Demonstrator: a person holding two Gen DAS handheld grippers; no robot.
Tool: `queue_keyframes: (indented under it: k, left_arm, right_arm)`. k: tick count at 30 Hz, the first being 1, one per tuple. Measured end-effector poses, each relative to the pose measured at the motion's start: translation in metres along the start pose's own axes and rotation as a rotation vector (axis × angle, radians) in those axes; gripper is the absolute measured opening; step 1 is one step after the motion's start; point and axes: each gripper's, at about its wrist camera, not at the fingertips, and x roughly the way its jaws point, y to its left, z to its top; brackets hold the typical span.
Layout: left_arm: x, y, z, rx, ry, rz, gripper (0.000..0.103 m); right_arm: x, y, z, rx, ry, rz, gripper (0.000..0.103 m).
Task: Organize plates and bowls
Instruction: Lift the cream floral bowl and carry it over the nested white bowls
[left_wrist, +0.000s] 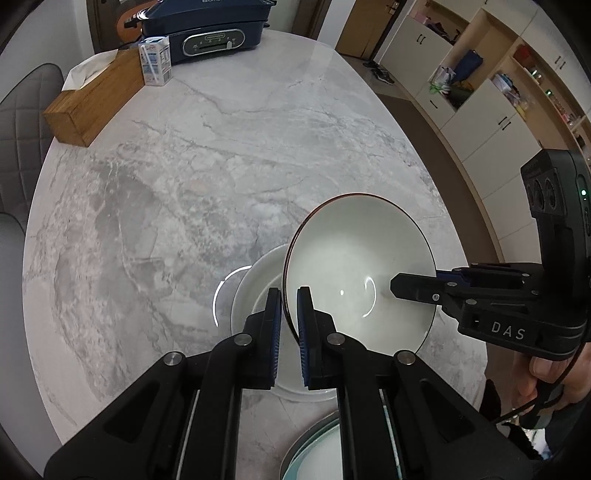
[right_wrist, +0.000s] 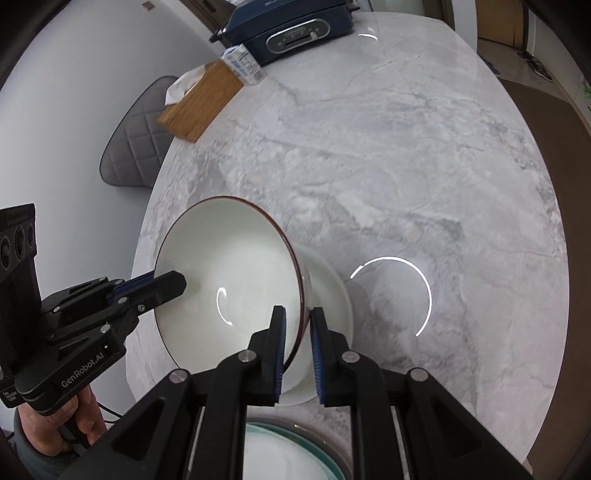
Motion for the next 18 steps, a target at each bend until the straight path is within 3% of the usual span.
queue_keyframes:
  k: [10,18]
  left_arm:
    - [0.030,0.021,-0.036,-0.070,0.060,0.000,0.007]
    - [0.053,0.027,-0.038,-0.069,0.071,0.013,0.007]
  right_arm:
    - [0.028,0.015,-0.022,-0.029,0.061,-0.034,0.015]
    - [0.047,0.014,-0.023,-0.036,0.077,-0.092,0.013]
